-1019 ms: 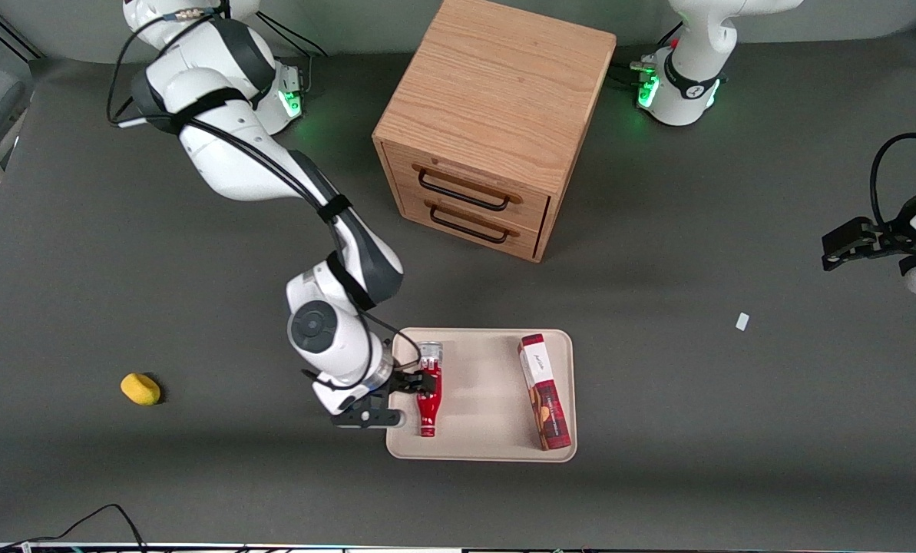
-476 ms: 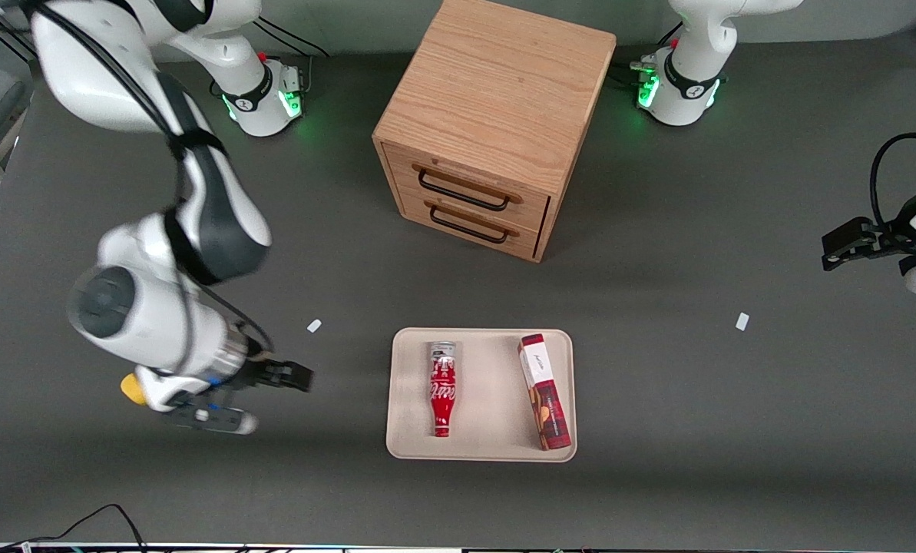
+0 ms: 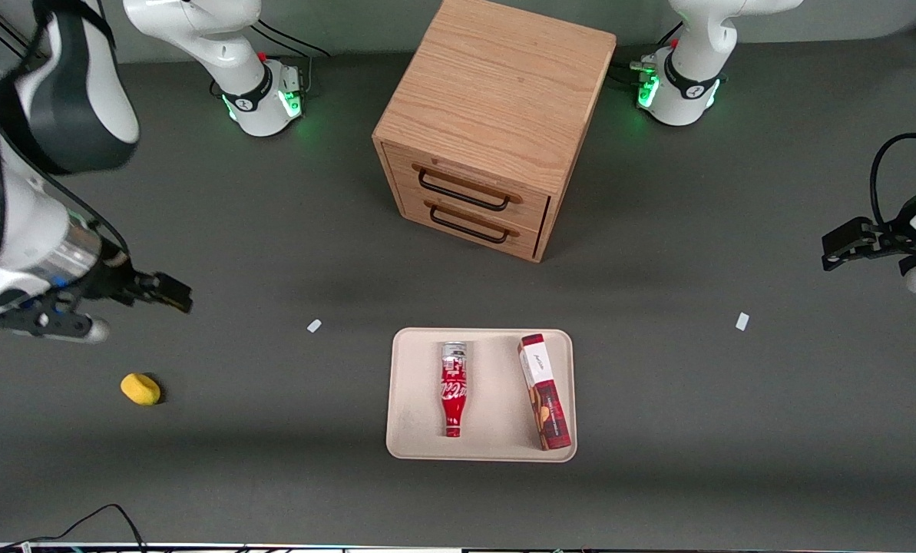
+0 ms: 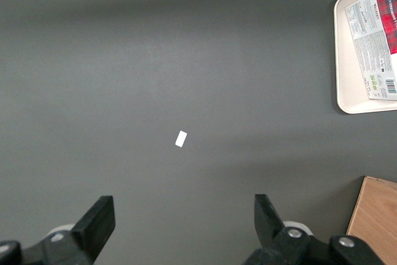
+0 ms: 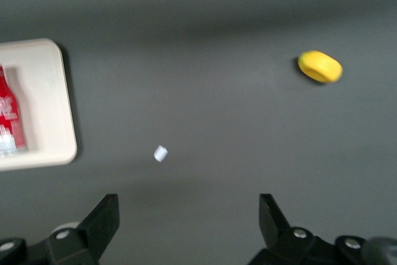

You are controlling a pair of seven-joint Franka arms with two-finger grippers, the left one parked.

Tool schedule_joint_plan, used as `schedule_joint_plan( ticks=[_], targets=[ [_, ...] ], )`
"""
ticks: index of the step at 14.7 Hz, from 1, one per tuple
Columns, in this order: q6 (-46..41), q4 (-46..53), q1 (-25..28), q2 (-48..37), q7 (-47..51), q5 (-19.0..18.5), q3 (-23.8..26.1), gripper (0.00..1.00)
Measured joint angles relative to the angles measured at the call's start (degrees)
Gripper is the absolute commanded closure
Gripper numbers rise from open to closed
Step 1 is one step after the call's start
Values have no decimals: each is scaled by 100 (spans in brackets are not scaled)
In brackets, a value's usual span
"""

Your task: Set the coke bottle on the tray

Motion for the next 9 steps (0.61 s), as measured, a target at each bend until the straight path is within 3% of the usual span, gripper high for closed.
schedule_joint_plan(
  ticks=[4, 9],
  targets=[
    [-193, -354, 1, -670, -491, -2, -211, 0],
    [-193, -485, 2, -912, -563, -1, -267, 0]
  ],
)
